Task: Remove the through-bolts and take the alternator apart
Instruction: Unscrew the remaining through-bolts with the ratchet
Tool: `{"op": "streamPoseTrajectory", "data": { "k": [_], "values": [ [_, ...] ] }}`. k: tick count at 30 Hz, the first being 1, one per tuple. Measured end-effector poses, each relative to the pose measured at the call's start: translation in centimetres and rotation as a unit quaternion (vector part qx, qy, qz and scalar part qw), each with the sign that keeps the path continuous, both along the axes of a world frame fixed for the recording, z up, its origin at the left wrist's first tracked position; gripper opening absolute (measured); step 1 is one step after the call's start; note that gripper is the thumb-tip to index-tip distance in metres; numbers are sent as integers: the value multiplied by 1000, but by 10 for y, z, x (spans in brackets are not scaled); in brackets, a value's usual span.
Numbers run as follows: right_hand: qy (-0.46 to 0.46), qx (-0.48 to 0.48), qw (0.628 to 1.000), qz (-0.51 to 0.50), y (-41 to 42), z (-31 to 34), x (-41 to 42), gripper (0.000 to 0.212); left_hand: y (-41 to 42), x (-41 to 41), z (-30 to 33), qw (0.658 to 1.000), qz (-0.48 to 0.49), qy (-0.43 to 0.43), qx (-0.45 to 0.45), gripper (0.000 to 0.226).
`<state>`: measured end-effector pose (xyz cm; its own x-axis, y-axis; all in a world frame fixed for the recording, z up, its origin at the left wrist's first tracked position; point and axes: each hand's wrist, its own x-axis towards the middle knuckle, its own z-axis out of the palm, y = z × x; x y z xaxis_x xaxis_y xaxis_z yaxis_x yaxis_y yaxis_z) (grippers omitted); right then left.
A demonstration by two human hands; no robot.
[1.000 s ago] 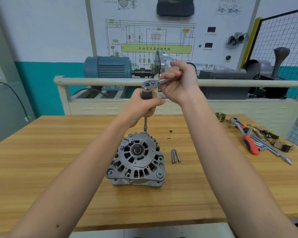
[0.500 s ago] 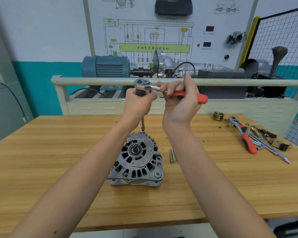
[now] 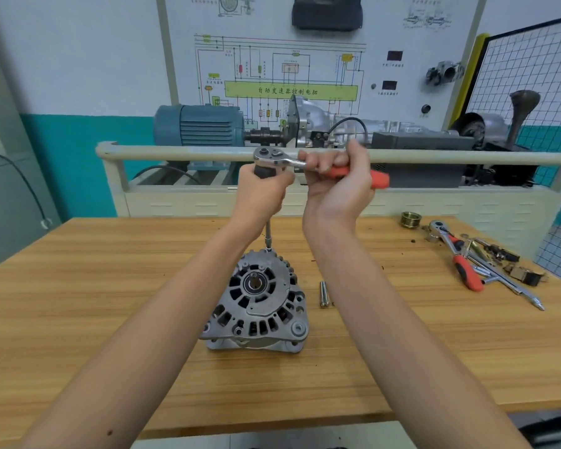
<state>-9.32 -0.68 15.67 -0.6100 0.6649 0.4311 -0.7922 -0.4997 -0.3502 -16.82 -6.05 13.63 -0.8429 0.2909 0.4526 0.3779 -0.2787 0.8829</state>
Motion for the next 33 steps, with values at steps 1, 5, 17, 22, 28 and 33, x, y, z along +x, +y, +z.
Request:
{"op": "streamPoseTrajectory", "data": {
  "k": [1, 5, 17, 22, 28, 33],
  "values": [
    [29, 40, 997, -58, -10, -9, 4, 36, 2, 1, 0, 1000, 25, -5, 15, 33],
    [86, 135, 975, -152, -28, -22, 11, 31, 1, 4, -3, 999, 33, 15, 33, 33],
    [-96, 14, 974, 202, 33, 34, -20, 60, -19, -5, 5, 972, -202, 80, -86, 39],
    [-37, -29, 996, 73, 5, 14, -10, 39, -13, -5, -2, 994, -93, 43, -31, 45],
    [90, 169, 968, -161, -40, -23, 7, 30, -9, 0, -4, 999, 29, 5, 35, 40],
    [85, 138, 982, -95, -24, -8, 7, 35, -13, -1, 0, 1000, -3, 4, -5, 39]
  ]
}}
